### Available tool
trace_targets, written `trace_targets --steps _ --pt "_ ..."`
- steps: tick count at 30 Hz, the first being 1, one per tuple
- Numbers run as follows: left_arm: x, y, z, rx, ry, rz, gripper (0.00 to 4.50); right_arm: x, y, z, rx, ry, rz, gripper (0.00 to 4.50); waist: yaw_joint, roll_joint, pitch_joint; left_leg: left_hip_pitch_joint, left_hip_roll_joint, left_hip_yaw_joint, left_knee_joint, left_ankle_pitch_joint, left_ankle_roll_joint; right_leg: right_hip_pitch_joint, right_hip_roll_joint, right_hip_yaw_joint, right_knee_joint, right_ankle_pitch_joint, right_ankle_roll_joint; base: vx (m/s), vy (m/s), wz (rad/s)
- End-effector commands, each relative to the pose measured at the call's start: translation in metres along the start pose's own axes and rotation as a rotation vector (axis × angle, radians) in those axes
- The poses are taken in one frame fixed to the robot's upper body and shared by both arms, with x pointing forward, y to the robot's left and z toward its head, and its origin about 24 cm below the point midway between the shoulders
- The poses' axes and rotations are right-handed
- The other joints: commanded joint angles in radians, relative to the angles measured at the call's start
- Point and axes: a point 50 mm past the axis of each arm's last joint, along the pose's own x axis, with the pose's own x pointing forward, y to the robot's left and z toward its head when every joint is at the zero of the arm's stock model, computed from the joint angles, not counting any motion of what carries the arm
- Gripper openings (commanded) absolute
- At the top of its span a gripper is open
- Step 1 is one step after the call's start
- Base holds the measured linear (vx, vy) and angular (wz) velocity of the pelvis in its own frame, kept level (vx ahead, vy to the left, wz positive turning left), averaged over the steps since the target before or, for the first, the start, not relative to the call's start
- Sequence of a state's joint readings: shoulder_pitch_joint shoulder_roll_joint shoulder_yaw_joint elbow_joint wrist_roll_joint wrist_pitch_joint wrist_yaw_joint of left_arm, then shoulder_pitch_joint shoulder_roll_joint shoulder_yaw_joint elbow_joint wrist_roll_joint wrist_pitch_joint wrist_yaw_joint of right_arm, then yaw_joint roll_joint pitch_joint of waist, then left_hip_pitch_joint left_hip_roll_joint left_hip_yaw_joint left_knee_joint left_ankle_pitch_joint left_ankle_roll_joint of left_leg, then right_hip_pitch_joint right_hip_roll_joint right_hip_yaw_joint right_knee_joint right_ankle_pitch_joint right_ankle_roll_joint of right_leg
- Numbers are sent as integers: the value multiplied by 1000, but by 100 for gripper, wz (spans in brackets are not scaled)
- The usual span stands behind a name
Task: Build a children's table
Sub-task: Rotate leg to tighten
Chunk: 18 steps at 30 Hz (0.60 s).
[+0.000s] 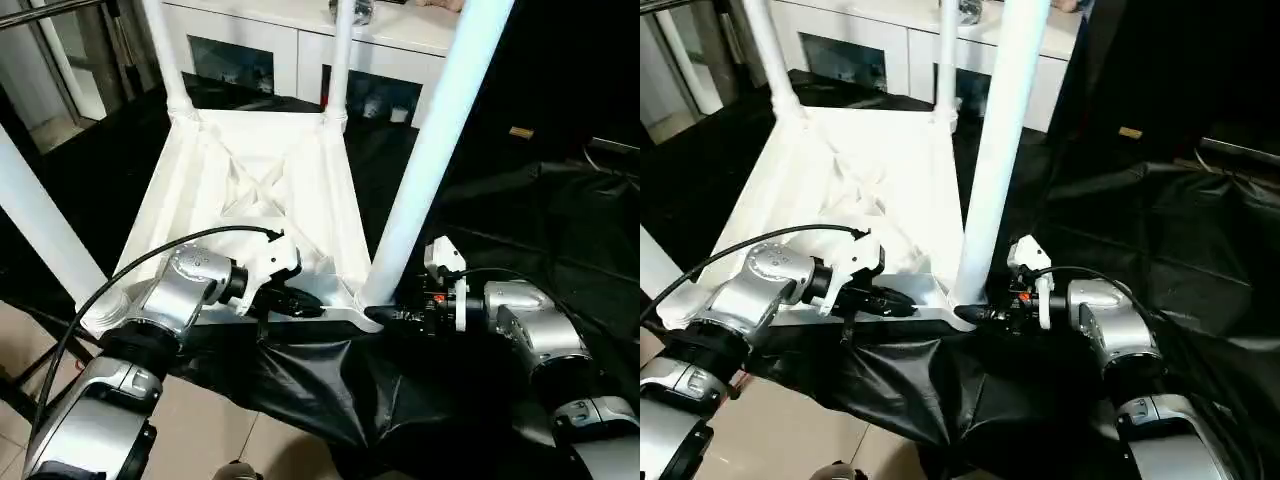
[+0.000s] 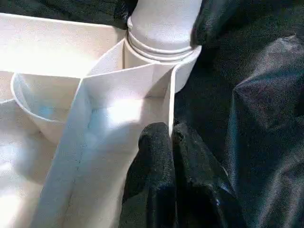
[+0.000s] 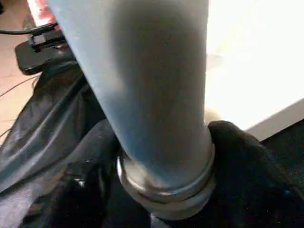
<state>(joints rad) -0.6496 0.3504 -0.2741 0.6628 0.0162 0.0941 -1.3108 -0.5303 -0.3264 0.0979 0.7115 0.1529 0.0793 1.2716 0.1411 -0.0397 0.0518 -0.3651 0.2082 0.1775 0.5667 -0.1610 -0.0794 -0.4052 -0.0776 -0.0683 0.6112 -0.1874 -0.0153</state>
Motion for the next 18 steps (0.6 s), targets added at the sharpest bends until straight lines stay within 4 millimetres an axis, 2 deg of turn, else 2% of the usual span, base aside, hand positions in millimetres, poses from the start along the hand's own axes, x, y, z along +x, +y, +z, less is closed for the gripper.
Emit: trace_targets --steps 1,3,5,18 --pt "7 -2 8 26 -24 2 0 15 6 -2 -2 30 47 275 -2 -2 -65 11 29 1 -56 -201 37 54 -65 42 -64 -139 -232 0 0 0" --pt "8 -2 8 26 -26 1 0 16 7 -3 8 26 46 268 -2 1 -63 11 29 0 -58 -212 34 53 -66 42 -67 -165 -225 0 0 0" --pt "9 -3 8 25 -29 1 0 17 8 -3 20 21 59 264 -1 -1 -63 12 29 0 -58 -219 31 53 -67 42 -68 -186 -218 0 0 0" --pt "9 -3 7 23 -30 17 0 18 10 -5 25 20 63 262 0 -1 -66 11 28 0 -56 -195 37 54 -65 42 -64 -143 -224 0 0 0"
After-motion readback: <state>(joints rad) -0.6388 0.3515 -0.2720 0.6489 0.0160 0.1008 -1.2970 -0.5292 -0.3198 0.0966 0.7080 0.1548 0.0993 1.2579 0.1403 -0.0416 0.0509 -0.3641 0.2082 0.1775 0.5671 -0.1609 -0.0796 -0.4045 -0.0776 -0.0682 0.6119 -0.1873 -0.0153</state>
